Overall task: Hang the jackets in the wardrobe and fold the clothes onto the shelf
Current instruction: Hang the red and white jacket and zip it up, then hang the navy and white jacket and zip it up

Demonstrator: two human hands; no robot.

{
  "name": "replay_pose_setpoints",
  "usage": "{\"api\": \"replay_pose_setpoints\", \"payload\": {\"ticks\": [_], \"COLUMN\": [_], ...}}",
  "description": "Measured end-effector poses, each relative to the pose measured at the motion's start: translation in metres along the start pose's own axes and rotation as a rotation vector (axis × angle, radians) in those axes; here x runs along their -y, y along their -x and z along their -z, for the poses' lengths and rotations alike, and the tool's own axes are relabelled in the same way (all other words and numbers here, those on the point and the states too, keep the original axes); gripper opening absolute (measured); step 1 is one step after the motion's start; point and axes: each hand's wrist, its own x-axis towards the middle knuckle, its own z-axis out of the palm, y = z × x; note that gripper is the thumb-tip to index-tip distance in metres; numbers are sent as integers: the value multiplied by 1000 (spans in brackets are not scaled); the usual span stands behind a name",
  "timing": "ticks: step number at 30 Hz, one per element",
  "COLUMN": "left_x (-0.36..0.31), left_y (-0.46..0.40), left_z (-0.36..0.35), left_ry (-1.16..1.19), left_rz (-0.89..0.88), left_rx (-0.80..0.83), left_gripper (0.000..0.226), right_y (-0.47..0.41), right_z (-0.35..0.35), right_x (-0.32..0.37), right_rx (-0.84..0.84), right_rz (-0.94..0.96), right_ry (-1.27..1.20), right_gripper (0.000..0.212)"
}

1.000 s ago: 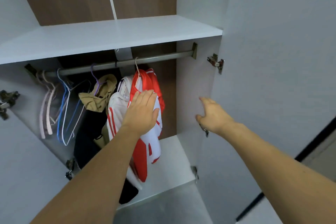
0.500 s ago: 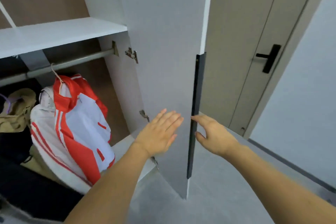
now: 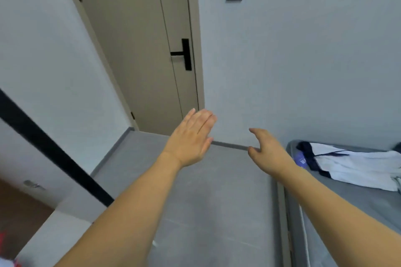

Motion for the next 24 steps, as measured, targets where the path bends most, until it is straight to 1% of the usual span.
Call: {"api": "replay_pose_setpoints", "payload": {"ticks": [7,11,14,17,21,24], "left_x": [-39,-77,-125,-188,-269,-315], "left_y": [-147,-246,-315,-368,-424,-464], "left_z": [-91,-135,-167,-193,-225,-248], "left_ry": [156,252,314,374,377,389], "left_rz": [-167,-287,-397,-481,-681,-729], "left_rx": [12,36,49,89,118,173], "left_gripper": [55,56,55,53,52,53], "right_y": [-45,-61,-52,-27,5,19], "right_z": [53,100,133,161,195,217], "right_x": [-112,-171,-221,-272,-342,-389], "right_rx": [-149,-242,-345,-391,-477,-542], "right_rz": [-240,-395,-519,-659,-849,-945], "right_ry": [-50,-36,-45,-65,-121,-170], "right_gripper": [58,57,56,57,57,56]}}
